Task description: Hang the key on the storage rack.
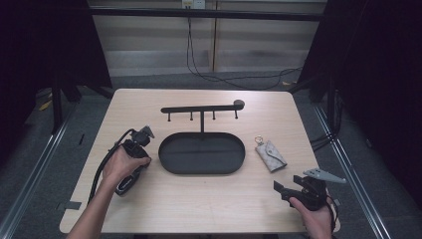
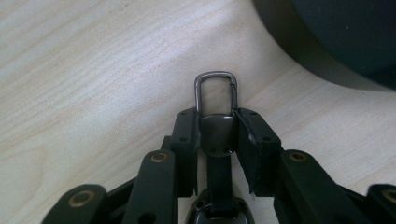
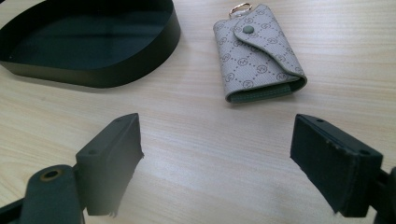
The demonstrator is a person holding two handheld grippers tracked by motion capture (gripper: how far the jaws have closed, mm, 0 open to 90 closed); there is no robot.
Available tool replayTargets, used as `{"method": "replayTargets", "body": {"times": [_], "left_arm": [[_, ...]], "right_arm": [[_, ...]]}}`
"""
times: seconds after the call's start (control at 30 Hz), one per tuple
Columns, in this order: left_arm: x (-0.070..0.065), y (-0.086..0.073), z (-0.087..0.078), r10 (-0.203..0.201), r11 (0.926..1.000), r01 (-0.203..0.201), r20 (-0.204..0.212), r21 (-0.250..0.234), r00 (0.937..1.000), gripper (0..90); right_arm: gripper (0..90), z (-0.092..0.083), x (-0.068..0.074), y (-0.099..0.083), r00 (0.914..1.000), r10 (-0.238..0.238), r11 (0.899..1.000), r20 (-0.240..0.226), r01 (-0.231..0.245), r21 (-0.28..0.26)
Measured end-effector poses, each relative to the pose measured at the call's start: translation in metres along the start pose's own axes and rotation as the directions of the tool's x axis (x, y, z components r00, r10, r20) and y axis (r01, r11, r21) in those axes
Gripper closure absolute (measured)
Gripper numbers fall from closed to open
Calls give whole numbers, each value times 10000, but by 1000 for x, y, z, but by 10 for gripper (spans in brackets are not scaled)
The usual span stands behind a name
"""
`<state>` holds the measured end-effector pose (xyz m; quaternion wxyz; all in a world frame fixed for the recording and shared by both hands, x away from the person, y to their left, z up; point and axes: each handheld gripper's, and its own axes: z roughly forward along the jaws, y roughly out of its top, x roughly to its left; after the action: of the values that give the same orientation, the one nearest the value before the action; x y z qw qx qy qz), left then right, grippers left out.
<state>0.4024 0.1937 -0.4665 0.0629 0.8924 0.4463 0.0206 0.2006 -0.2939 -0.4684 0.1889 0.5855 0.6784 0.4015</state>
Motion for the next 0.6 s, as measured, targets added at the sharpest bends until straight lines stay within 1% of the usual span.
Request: {"method": "replayTargets", "body": {"times": [0.17, 0.2, 0.3, 0.33, 0.37, 0.43, 0.5, 0.53, 0.6], "left_arm": [[0, 0, 0, 107, 9999, -107, 29, -18, 9999, 694], [0, 0, 0, 24, 10000, -24, 52, -33, 10000, 694], [1, 1, 0, 125, 9999, -125, 77, 73, 9999, 702], [1, 2, 0, 98, 9998, -100, 113, 183, 9999, 703], [1, 4, 0, 195, 9995, -197, 87, 249, 9998, 704], [1, 5, 0, 185, 9993, -188, 100, 315, 9998, 707], [1, 6, 0, 328, 9987, -333, 150, 379, 9994, 707], [2, 6, 0, 458, 9980, -466, 196, 437, 9988, 707], [3, 6, 0, 436, 9981, -448, 291, 411, 9986, 708]], "right_arm": [[162, 0, 0, 0, 10000, -34, 10000, -20, 34, 19], [162, 0, 0, 0, 10000, -33, 10000, -21, 33, 25], [162, 0, 0, 0, 10000, -63, 9999, -24, 63, 81], [162, 0, 1, 0, 10000, -61, 9999, -29, 61, 90], [162, 0, 1, 0, 10000, -58, 9999, -36, 59, 99], [162, 1, 0, 0, 10000, -48, 9999, -41, 48, 104], [162, 1, 0, 0, 10000, -33, 9999, -53, 34, 110], [162, 1, 0, 0, 10000, -27, 9999, -56, 28, 113], [162, 1, 0, 0, 10000, -5, 9999, -52, 6, 109]]}}
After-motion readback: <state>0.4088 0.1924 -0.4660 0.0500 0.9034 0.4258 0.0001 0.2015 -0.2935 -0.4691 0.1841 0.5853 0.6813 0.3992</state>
